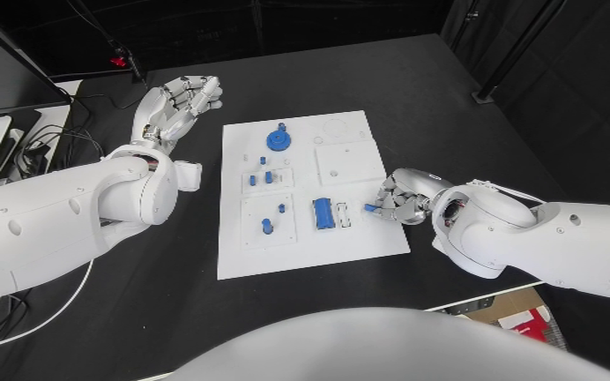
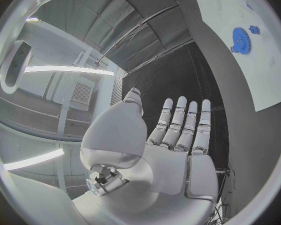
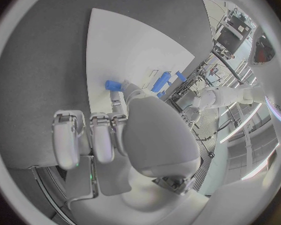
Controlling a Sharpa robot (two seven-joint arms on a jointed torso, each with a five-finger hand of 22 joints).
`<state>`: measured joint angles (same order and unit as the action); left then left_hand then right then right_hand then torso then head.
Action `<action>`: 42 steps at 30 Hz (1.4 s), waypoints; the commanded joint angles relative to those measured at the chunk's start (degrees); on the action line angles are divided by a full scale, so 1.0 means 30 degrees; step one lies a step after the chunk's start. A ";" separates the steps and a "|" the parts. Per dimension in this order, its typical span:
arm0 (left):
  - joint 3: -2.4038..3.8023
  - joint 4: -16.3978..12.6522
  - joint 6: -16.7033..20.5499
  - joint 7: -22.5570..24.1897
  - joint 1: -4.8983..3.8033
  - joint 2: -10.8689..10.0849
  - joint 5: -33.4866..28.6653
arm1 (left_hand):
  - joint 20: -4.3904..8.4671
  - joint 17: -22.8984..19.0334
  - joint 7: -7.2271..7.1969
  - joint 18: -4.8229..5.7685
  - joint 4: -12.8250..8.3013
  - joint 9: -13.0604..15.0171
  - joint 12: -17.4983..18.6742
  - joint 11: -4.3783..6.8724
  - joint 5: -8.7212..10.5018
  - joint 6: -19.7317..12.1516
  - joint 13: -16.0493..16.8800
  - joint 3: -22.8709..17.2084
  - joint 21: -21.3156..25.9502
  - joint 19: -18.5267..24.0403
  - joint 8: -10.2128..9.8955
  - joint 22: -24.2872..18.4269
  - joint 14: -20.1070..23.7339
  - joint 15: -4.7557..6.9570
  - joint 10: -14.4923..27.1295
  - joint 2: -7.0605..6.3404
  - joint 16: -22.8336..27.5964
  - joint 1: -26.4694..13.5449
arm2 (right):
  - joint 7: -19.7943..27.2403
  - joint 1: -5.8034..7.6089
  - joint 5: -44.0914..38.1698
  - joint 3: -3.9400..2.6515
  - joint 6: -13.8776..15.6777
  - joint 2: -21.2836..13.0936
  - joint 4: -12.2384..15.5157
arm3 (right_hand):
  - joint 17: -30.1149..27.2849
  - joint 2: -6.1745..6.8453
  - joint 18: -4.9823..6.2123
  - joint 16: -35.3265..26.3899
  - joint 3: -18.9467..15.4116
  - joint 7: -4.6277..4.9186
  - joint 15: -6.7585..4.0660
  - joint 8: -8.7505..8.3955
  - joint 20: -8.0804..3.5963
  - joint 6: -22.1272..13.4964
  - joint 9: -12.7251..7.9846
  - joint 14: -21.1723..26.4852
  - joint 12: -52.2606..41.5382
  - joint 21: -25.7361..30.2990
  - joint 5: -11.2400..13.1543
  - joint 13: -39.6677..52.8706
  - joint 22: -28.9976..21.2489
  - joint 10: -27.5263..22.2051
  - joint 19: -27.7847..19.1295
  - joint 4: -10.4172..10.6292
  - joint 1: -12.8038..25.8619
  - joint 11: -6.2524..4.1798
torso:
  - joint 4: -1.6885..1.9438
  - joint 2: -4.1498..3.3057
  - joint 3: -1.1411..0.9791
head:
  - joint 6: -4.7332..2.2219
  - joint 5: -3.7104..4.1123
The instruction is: Assemble the parts on the task board
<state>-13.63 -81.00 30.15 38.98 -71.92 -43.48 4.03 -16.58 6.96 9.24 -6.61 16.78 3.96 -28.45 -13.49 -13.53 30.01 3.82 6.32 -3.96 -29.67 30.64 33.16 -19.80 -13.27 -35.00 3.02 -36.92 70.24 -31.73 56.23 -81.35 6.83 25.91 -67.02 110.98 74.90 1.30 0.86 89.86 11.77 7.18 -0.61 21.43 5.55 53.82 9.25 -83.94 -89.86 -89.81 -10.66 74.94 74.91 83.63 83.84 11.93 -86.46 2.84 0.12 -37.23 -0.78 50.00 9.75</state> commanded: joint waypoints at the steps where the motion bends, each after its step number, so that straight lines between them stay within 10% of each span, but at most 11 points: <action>1: 0.0019 -0.0007 -0.0164 0.1827 -0.0023 0.0029 -0.0001 | -0.0016 -0.0019 0.2065 -0.0012 -0.0028 -0.0029 -0.0118 0.0106 -0.0105 -0.0080 -0.0026 0.0127 -0.0087 -0.0017 0.0084 -0.0032 0.0110 -0.0001 0.0046 0.0217 -0.0070 -0.0037 | 0.1373 -0.0012 0.2289 0.0013 0.1663 -0.0195 0.0249 | 0.5032 0.0097 -0.0286 0.0047 0.0083 -0.0257 -0.0120 -0.0177 -0.0057 0.0509 -0.0063 -0.2020 -0.0047 -0.0061 -0.0100 0.5019 0.5030 0.2124 0.2050 -0.0072 0.0171 -0.0005 | 0.0019 0.0008 0.0007 | -0.0001 -0.0029; 14: 0.0019 0.0072 -0.0159 0.1800 -0.0020 0.0147 -0.0001 | -0.0016 -0.0019 0.2065 -0.0012 -0.0028 -0.0029 -0.0118 0.0106 -0.0105 -0.0080 -0.0026 0.0127 -0.0087 -0.0017 0.0084 -0.0032 0.0110 -0.0001 0.0046 0.0217 -0.0070 -0.0037 | 0.3297 0.0036 0.5958 -0.0011 0.3118 -0.0974 0.1100 | 0.5032 0.0181 -0.0258 0.0047 -0.0223 -0.0254 -0.0137 -0.1046 -0.0079 0.1323 -0.0406 -0.2020 -0.0047 0.0027 -0.0951 0.5019 0.4993 0.2124 0.1980 0.0126 0.0848 -0.0018 | 0.0039 0.0005 0.0017 | -0.0001 -0.0106; 29: 0.0019 0.0168 -0.0163 0.1757 -0.0023 0.0342 -0.0003 | -0.0016 -0.0019 0.2065 -0.0012 -0.0028 -0.0029 -0.0118 0.0106 -0.0105 -0.0080 -0.0026 0.0127 -0.0087 -0.0017 0.0084 -0.0032 0.0110 -0.0001 0.0046 0.0217 -0.0070 -0.0037 | 0.4974 0.0519 1.6410 -0.0041 0.2202 -0.0509 0.1194 | 0.5032 0.0055 -0.0202 0.0047 -0.1206 -0.0306 -0.0181 -0.1735 -0.0106 0.2111 -0.0597 -0.2020 -0.0047 0.0199 -0.2096 0.5019 0.4918 0.2124 0.1841 0.0655 0.1819 -0.0072 | 0.0018 -0.0015 0.0014 | -0.0001 -0.0236; 42: 0.0019 0.0212 -0.0198 0.1736 -0.0023 0.0440 -0.0003 | -0.0016 -0.0049 0.2063 -0.0010 -0.0026 -0.0029 -0.0144 0.0109 -0.0111 -0.0075 -0.0025 0.0164 -0.0088 -0.0007 0.0096 -0.0044 0.0118 0.0000 0.0034 0.0241 -0.0104 -0.0030 | 0.3950 0.0553 1.6965 -0.0043 0.2905 0.0474 0.0576 | 0.5032 -0.0059 -0.0200 0.0047 -0.1576 -0.0443 -0.0254 -0.1852 -0.0157 0.2524 -0.0589 -0.2020 -0.0047 0.0205 -0.2332 0.5019 0.4916 0.2124 0.1836 0.0726 0.1903 -0.0188 | 0.0012 -0.0005 0.0016 | -0.0001 -0.0310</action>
<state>-13.63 -80.34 30.06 38.98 -71.90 -42.20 4.03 -16.58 6.87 9.24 -6.62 16.61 3.96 -28.68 -13.49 -13.53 30.01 3.82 6.48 -3.96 -29.67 30.63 33.12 -19.81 -13.27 -35.00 3.23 -36.92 70.04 -18.45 57.81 -31.18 6.73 33.67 -65.70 112.72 74.90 1.04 0.86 89.86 7.29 5.78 -1.05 15.92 5.33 61.00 7.40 -83.95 -89.86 -89.54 -17.45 74.94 74.90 83.84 84.06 14.12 -81.26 2.64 0.18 -37.24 -0.73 50.00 8.88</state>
